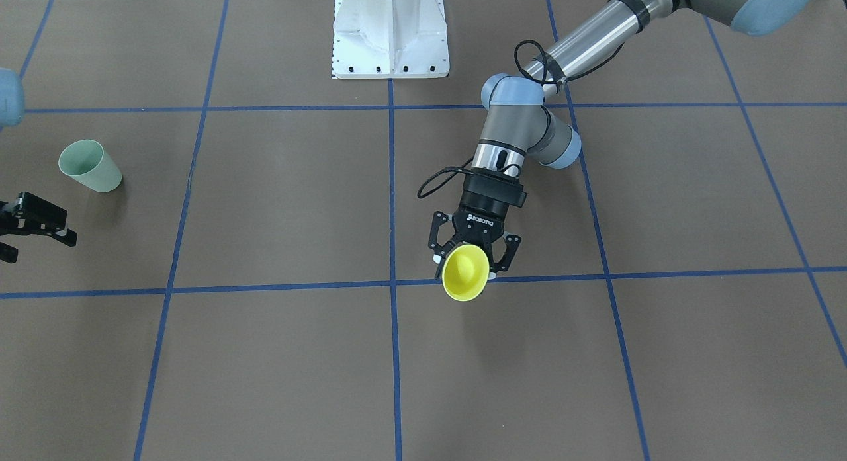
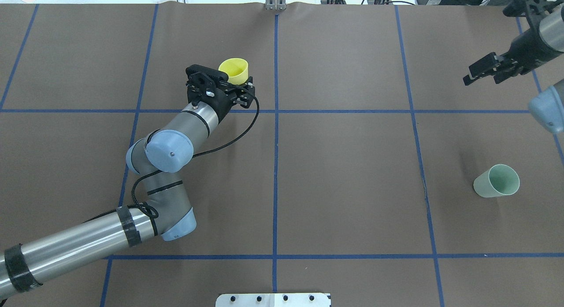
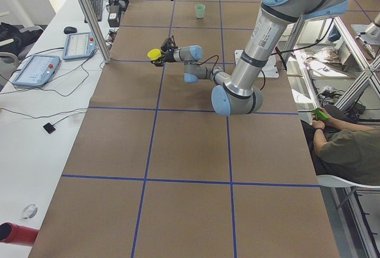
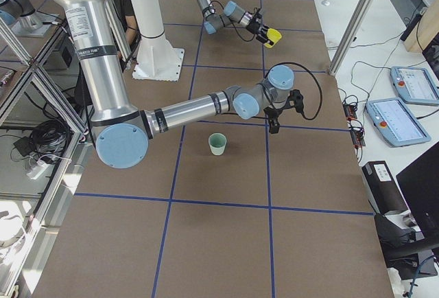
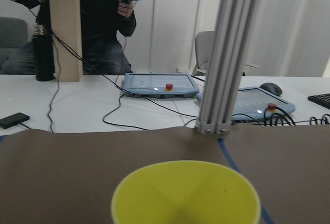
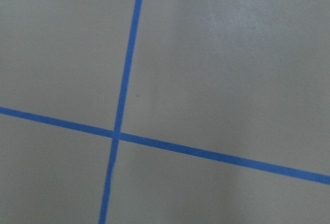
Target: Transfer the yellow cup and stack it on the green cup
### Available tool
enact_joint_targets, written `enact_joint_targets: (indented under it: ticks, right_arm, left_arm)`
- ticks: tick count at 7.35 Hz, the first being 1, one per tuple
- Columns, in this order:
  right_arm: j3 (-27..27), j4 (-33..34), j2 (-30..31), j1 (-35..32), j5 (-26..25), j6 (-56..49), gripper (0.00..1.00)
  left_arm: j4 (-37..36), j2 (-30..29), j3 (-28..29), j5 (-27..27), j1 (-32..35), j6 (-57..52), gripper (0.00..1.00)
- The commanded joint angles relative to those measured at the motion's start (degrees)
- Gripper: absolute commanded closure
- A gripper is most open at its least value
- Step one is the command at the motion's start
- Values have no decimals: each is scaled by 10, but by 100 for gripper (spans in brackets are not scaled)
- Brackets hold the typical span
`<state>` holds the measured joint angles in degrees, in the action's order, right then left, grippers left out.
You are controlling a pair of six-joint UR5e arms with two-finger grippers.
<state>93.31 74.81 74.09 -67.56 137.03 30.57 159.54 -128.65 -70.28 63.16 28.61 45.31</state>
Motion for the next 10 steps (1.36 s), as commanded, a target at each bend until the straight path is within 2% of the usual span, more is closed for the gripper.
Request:
enact_joint_targets:
  ticks: [1, 2, 3, 5, 7, 8, 9, 10]
  right_arm:
    - [0, 0, -68, 43, -25, 96, 0]
    - [3, 0, -81, 56, -26, 119, 0]
    - [6, 0, -96, 63, -26, 148, 0]
    - [5, 0, -137, 94, -33, 202, 1]
    - [2, 1, -177, 149, -83, 256, 1]
    - [3, 1, -184, 168, -89, 260, 1]
    - [4, 1, -187, 185, -89, 260, 1]
    - [3, 2, -198, 202, -91, 259, 2]
  left_arm:
    - [-4, -70, 21, 91, -17, -79, 68]
    - [2, -74, 25, 94, -39, -160, 67]
    - [43, -67, 24, 94, -59, -166, 65]
    - [55, -64, 23, 107, -66, -168, 64]
    - [95, -49, 25, 108, -57, -170, 64]
    - [125, -29, 25, 108, -54, -171, 63]
    - [134, -14, 23, 109, -51, -171, 54]
    - [157, -4, 23, 109, -51, -171, 52]
